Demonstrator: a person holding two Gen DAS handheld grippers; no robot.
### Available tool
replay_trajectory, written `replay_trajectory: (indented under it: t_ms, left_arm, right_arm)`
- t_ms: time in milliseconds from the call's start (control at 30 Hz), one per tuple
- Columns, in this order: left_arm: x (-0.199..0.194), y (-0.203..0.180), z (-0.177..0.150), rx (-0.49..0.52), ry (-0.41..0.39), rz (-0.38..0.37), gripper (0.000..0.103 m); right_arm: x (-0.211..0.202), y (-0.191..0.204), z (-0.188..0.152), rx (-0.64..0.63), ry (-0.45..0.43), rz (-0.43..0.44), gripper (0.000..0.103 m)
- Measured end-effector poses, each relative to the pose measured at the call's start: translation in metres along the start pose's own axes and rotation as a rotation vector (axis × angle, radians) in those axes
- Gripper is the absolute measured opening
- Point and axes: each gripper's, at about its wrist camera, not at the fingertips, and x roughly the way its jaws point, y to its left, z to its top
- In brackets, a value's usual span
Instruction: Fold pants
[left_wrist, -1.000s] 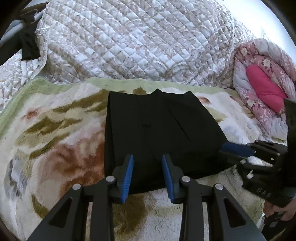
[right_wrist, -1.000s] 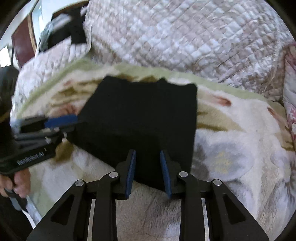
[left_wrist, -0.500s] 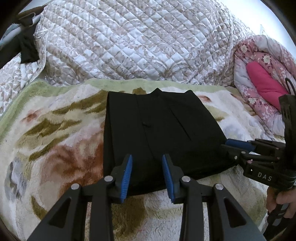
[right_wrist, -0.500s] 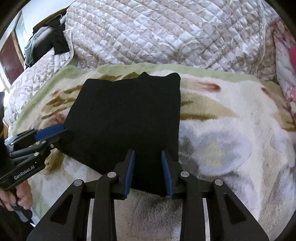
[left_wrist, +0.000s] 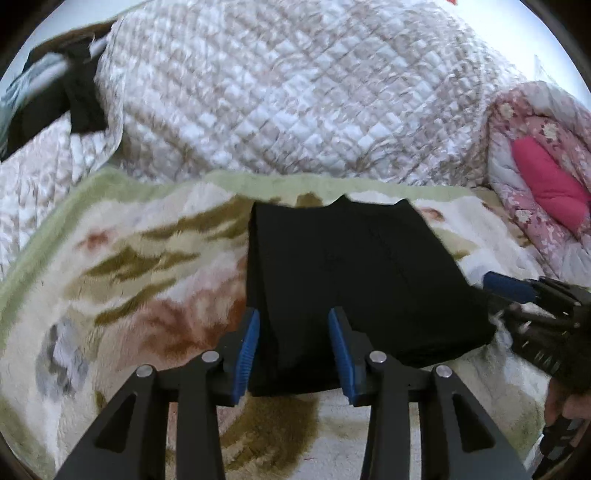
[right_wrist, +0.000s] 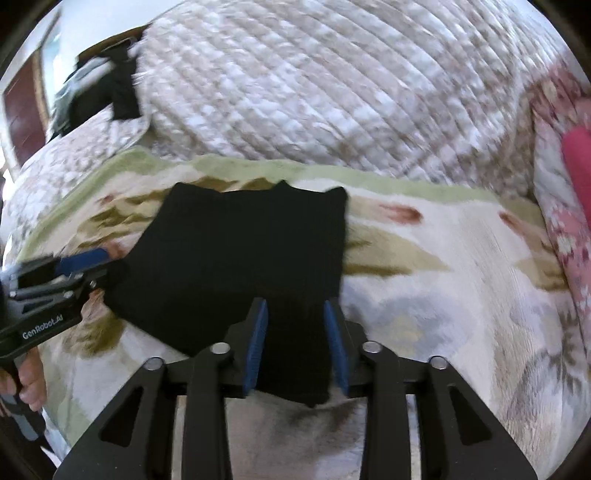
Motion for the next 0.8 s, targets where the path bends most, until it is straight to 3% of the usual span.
replay_trajectory:
  t_ms: [267, 400, 800]
  left_arm:
    - [-0.012, -0.021, -0.005, 0.066, -0.023, -0.027, 0.042]
    - [0.004, -0.022, -0.012, 0.069, 0.039, -0.026, 0.042]
    - [-0.007, -0.031, -0.023, 0.097, 0.023, -0.001, 0.045]
  right_arm:
    - [0.001, 0.021, -0.006, -0.065, 0.004, 0.041, 0.046]
    - [0.019, 0.024, -0.014, -0.079, 0.084, 0.029, 0.047]
    - [-0.006, 0.022, -0.024, -0.043, 0.045, 0.02, 0.051]
